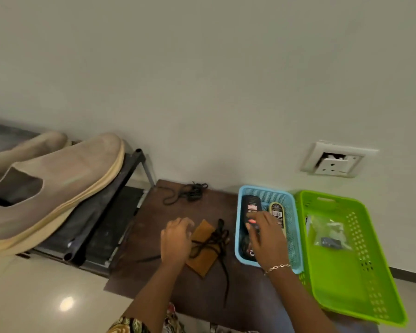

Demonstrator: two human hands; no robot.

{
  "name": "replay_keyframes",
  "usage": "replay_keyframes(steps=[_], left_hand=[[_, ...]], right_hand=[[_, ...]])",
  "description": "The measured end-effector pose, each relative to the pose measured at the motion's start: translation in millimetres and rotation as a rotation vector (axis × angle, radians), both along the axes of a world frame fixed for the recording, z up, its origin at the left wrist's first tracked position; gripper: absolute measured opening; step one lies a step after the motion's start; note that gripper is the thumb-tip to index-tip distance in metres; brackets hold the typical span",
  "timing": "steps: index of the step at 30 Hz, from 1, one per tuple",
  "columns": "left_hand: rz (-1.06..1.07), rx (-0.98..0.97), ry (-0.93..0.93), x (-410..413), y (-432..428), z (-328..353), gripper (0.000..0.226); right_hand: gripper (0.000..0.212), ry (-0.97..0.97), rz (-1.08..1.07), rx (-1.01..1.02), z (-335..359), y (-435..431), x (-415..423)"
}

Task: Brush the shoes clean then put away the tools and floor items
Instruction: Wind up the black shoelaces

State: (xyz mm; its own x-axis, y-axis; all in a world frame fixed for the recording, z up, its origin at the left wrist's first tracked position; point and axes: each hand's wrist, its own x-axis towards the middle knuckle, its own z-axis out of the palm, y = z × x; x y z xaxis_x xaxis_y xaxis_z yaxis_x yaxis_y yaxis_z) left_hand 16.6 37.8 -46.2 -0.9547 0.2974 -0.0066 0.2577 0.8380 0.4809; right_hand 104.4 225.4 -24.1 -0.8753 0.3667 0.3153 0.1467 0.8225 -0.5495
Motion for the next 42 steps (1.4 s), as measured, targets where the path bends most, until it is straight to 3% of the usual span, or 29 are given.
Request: replay_keyframes(steps=[6, 12, 15, 17, 21, 24, 30, 33, 36, 40, 42], left_hand=[[-0.088, -0.206, -0.09, -2, -30, -14, 0.025], [-0.107, -0.293, -0.143, -8, -33, -8, 0.014], [0.045, -0.018, -0.268, -12, -32, 17, 0.009], [0.143, 0.25, -0.383, -13, -29, 40, 0.018], [0.234, 0.798, -0.581, -1, -24, 95, 0.01], [0.203, 1.01, -0.568, 19, -24, 133, 0.02], [0.064, 1.007, -0.455, 63, -39, 186, 0.027], [-0.031, 1.006, -0.328, 85, -50, 206, 0.026], [-0.139, 0.87, -0.219, 107, -59, 216, 0.019], [-0.262, 0.796, -0.183, 127, -70, 220, 0.028], [-0.294, 0.778, -0.175, 131, -76, 222, 0.023]], right_hand=[[0.022, -0.044, 0.149, 0.06, -11, -46, -11], [0.031, -0.171, 0.217, 0.052, -15, -64, -5], [0.031, -0.201, 0.197, -0.051, -7, -67, 1], [0.021, -0.224, 0.157, -0.192, 5, -70, 3], [0.014, -0.315, 0.151, -0.707, 41, -82, 3], [0.013, -0.31, 0.207, -1.077, 78, -102, 13], [0.026, -0.188, 0.216, -1.209, 146, -128, 55], [0.033, -0.122, 0.251, -1.385, 175, -135, 75], [0.047, 0.06, 0.306, -1.608, 206, -143, 89], [0.015, 0.393, 0.387, -1.704, 240, -149, 99], [0.024, 0.537, 0.399, -1.666, 243, -144, 98]])
